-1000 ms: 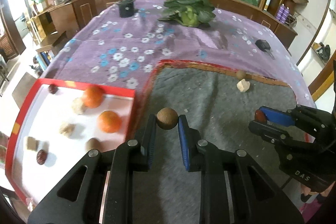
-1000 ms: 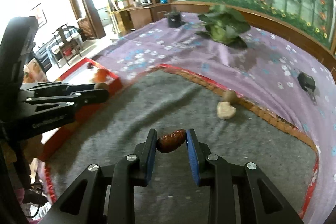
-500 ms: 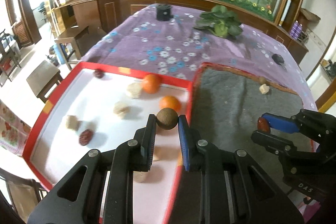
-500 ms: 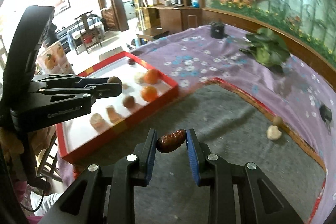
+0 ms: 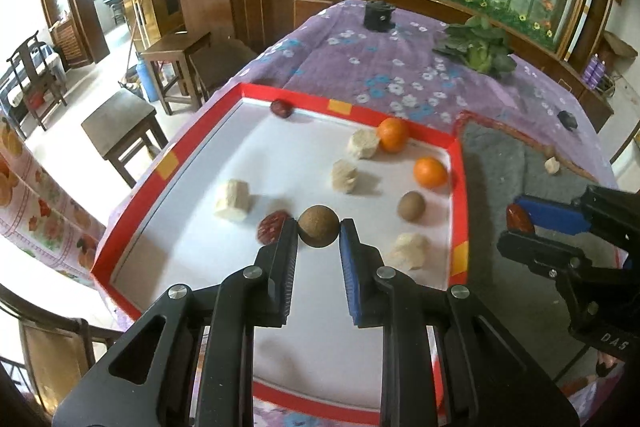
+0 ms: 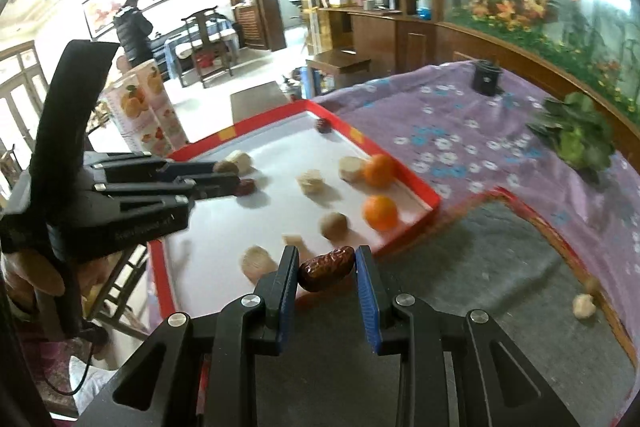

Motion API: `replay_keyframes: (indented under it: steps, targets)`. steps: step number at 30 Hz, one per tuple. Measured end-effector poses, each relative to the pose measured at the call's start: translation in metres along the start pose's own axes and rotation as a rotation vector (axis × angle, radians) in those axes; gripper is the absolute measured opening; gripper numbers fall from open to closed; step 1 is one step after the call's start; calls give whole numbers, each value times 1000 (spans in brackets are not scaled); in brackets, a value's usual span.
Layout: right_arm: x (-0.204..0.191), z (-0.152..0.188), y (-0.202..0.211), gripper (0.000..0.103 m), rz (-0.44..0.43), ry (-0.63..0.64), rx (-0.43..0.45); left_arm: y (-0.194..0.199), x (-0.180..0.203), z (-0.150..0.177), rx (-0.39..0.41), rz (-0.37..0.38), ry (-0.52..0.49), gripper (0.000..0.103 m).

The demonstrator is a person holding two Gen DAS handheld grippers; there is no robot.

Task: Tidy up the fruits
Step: 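Carry the nut and date into the white tray and open both grippers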

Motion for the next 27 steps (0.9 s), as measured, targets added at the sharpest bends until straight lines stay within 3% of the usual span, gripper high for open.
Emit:
replay_keyframes:
  steps: [18, 27]
  targets:
    - [-14, -30, -87, 28, -67, 59, -89, -30, -31, 2, -54, -16, 37, 21]
    - [-10, -29, -107, 28, -89, 45, -112, -36, -38, 4, -70, -63, 44, 21]
Point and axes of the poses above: each gripper's, at about its wrist camera, not at the fingertips, and y roughly against the way its jaws point, x to its right, z to its underside, the point moved 3 cm from there along -y, roughly the way its jaws point, and after that the axes turned 9 degrees about y, right-handed, at the moved point
